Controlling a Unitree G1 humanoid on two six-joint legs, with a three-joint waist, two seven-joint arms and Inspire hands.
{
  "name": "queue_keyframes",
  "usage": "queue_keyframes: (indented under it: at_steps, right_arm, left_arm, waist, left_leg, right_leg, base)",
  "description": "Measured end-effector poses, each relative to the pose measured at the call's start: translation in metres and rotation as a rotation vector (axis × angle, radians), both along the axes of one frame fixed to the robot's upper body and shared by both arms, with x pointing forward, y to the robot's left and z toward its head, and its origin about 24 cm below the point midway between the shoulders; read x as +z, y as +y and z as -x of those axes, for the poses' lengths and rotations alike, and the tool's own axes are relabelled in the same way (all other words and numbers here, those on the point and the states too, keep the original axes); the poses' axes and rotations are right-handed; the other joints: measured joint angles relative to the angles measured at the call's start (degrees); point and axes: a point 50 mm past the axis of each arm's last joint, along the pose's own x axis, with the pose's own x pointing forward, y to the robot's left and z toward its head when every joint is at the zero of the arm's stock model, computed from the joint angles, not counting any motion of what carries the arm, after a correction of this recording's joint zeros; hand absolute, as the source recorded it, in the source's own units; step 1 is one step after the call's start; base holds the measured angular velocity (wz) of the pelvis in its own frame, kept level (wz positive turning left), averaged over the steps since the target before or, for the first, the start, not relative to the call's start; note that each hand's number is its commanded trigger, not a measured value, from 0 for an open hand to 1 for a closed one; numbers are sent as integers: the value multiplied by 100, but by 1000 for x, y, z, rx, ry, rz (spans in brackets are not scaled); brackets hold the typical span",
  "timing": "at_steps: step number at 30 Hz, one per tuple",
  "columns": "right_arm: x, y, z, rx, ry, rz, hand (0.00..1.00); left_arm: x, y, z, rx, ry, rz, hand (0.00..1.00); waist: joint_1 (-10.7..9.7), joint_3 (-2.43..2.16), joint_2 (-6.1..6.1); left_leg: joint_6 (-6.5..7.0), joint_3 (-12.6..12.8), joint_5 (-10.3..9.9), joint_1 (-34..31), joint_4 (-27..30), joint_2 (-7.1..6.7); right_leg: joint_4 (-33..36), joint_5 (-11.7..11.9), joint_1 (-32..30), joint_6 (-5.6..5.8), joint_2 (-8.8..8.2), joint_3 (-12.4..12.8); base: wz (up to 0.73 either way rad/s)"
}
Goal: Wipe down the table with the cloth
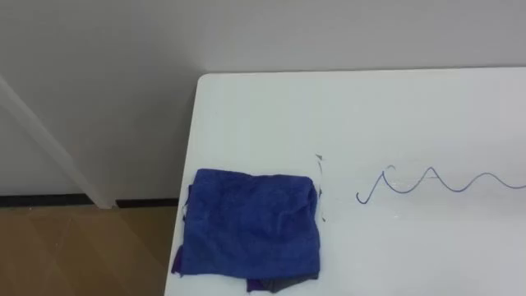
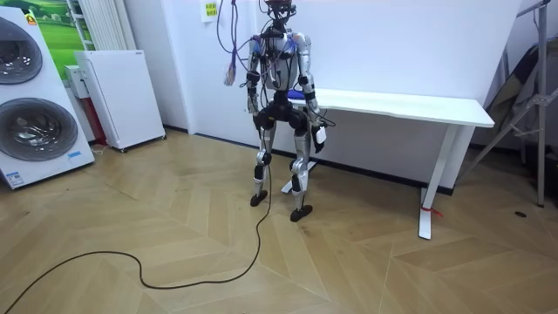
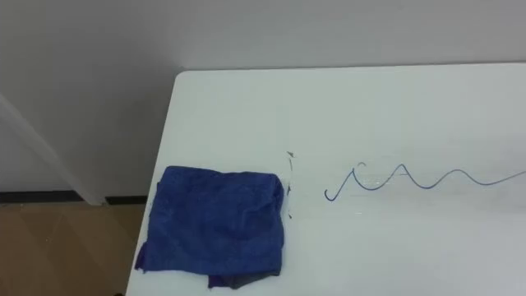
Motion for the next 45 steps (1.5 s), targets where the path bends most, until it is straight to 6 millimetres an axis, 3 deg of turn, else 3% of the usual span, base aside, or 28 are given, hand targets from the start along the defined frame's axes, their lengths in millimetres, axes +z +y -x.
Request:
queue_keyframes:
  at_steps: [6,18,24,27,31,34,39,45]
  right_arm:
    - [0,0,2,4,7,0,0]
    - [-2,1,6,-62,38,-26,0]
    - [-2,-6,36,-430,102,-23,0]
    - [1,-18,59,-742,121,7,0]
    - [9,-35,88,-1180,113,49,0]
    - [16,-54,93,-1379,71,105,0]
    - [30,-94,71,-1446,-27,203,0]
    - [60,-140,-8,-1268,-181,398,0]
  left_arm:
    - [0,1,2,9,2,4,0]
    - [0,1,3,12,4,16,0]
    - [0,3,8,64,33,29,0]
    - [1,13,21,150,64,13,0]
    - [5,32,35,304,89,-21,0]
    - [8,48,37,346,105,-76,0]
    - [14,64,41,378,111,-145,0]
    - [14,63,34,309,111,-153,0]
  waist:
    - [12,16,31]
    - [-21,-5,2]
    - [-76,-8,-39]
    - [-323,9,-75]
    - [-624,36,-216]
    - [-782,-18,-342]
    - [-944,-52,-452]
    - [-930,-36,-438]
  left_leg:
    - [0,-1,0,-11,9,0]
    - [0,-7,0,-21,4,0]
    - [0,-11,0,6,-3,0]
    - [0,-46,0,98,-4,3]
    - [-1,-9,-1,185,-4,5]
    - [-1,-24,-7,106,-12,1]
    - [3,-9,-4,7,34,0]
    - [9,-2,-1,10,23,0]
  right_leg:
    - [-2,-1,2,1,0,14]
    - [-13,-1,5,1,0,-41]
    - [-4,0,26,0,-3,-85]
    - [-8,-1,143,1,-3,-121]
    - [7,-36,209,-23,-4,-60]
    - [104,-82,34,-50,23,155]
    - [220,-57,-96,-68,25,229]
    - [317,-51,-207,-79,40,231]
  base:
    - [0]
    - [0]
    - [1]
    - [6]
    - [-3]
    - [-9]
    - [-7]
    - [-8]
